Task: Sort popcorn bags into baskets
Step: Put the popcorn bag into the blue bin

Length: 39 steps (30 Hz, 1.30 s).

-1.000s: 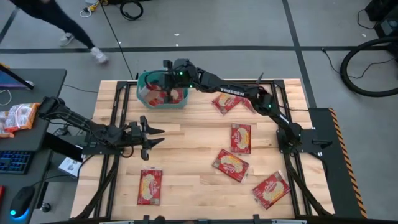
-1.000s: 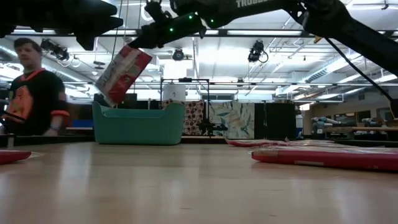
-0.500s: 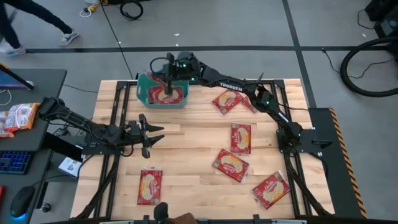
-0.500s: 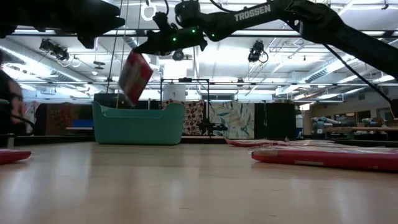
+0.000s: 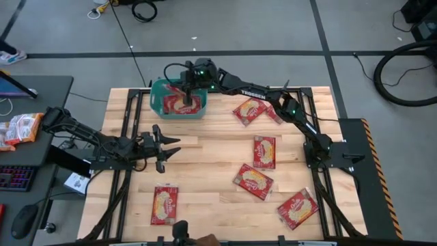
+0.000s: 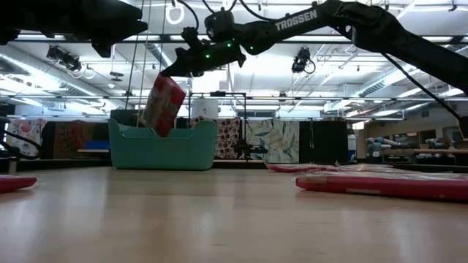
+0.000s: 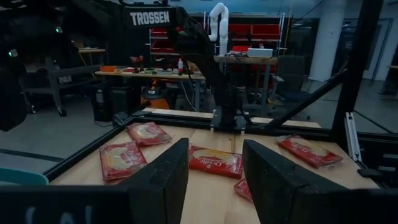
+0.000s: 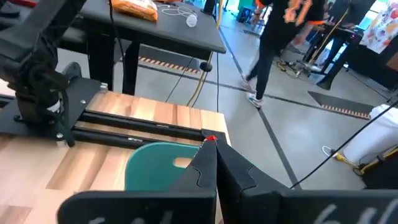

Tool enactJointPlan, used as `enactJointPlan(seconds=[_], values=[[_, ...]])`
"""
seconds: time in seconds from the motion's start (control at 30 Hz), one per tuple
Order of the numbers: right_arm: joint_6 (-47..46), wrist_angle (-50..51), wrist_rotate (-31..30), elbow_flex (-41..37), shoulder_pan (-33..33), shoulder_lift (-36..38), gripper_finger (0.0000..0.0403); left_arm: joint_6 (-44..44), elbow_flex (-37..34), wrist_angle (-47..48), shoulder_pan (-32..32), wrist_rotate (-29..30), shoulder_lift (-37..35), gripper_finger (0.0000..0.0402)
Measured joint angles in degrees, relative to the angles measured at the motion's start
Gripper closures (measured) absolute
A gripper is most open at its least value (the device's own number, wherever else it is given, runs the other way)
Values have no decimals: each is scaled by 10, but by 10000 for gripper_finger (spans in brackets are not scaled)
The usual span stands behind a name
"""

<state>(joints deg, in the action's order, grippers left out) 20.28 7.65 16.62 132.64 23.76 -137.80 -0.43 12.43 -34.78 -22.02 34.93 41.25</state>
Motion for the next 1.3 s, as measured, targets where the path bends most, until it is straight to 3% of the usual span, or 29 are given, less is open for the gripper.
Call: enactJointPlan(seconds=[0.5,0.77,1.07,1.3], values=[[-96,-27,17,0,3,-57,400,-2,0,-6,-1,0,0,246],[-101,22,-48,0,13,-53,399,-3,0,-1,-1,0,0,246],[-95,130,-176,0,23,-46,384,-4,0,2,-1,0,0,246],[-72,221,-221,1,29,-27,379,-4,0,3,0,1,0,246]])
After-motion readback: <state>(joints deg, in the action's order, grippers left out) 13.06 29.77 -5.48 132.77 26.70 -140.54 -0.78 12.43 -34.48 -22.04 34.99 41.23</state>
